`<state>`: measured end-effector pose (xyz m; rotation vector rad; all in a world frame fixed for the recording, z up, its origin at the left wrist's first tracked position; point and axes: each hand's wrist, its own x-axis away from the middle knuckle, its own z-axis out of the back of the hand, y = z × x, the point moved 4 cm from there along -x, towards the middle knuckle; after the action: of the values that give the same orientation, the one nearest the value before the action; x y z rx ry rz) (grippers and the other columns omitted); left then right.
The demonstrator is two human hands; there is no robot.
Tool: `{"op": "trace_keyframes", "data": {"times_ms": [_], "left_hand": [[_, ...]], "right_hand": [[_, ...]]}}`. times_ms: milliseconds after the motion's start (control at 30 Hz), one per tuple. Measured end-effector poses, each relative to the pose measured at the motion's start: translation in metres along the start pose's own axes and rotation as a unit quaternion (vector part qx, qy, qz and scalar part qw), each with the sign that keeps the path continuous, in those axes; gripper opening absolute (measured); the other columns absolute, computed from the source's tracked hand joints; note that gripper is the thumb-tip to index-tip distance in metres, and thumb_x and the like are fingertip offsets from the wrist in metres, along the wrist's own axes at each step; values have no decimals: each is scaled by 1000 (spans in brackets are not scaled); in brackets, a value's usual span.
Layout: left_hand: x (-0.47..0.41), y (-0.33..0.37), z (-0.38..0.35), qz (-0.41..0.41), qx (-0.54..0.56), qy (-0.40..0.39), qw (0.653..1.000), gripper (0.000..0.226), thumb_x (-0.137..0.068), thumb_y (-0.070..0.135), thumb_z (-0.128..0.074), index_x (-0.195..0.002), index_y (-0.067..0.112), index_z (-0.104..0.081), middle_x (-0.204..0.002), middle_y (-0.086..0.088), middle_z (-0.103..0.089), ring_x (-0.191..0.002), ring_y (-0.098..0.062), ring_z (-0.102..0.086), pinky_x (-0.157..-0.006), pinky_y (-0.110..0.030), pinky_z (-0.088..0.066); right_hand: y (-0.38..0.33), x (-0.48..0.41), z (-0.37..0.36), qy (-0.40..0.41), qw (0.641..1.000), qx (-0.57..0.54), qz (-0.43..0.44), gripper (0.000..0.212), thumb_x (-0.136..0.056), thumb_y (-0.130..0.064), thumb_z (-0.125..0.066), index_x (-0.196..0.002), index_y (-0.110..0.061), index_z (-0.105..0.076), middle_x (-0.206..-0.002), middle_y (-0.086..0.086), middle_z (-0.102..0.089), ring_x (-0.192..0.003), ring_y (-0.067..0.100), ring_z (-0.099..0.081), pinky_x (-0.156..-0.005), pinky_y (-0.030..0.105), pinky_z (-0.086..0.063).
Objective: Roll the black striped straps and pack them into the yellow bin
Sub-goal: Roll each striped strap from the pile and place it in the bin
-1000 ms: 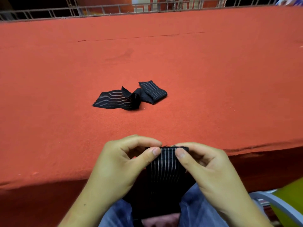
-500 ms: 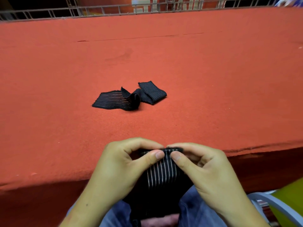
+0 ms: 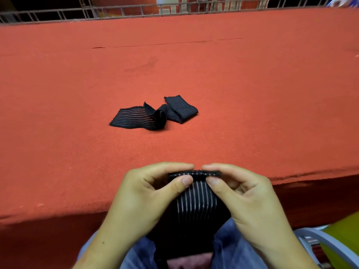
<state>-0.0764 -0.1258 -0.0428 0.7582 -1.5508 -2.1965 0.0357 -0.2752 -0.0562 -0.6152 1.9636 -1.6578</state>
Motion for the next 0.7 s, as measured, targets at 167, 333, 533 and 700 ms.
{"op": "trace_keyframes", "data": {"times_ms": [167, 333, 533, 700], "left_hand": [[-1, 4, -1, -4, 11, 9, 1000, 23, -75, 33, -75, -95, 44, -79, -89, 19, -79, -85, 6, -72, -77, -10, -51], [-3, 3, -1, -19, -17, 15, 1000, 16, -77, 33, -74, -90, 36, -83, -91, 19, -79, -91, 2, -74, -83, -13, -52], [-3, 1, -1, -49, -29, 14, 998, 16, -79, 24, -76, -93, 30, -81, -99, 19, -79, -101, -1, -73, -91, -14, -51], [-2, -4, 1, -31, -31, -1, 999, 16, -82, 23, -80, -96, 30, -82, -105, 17, -78, -105, -4, -72, -92, -20, -53]], "right_hand": [[1, -1, -1, 3, 1000, -2, 2, 23, -85, 4, -71, -94, -14, -82, -88, 1, -82, -80, 3, -75, -72, 12, -54], [9, 0, -3, -13, 997, -58, -48, 29, -78, -17, -72, -106, -13, -79, -91, 14, -80, -82, 16, -77, -70, 18, -57], [12, -2, -2, -8, 998, -47, -49, 33, -76, -27, -75, -107, -17, -80, -87, 10, -79, -77, 8, -71, -66, 14, -52], [12, -1, -2, -11, 998, -46, -48, 28, -80, -15, -74, -108, -14, -78, -99, 11, -81, -93, 20, -78, -77, 22, -59]]}}
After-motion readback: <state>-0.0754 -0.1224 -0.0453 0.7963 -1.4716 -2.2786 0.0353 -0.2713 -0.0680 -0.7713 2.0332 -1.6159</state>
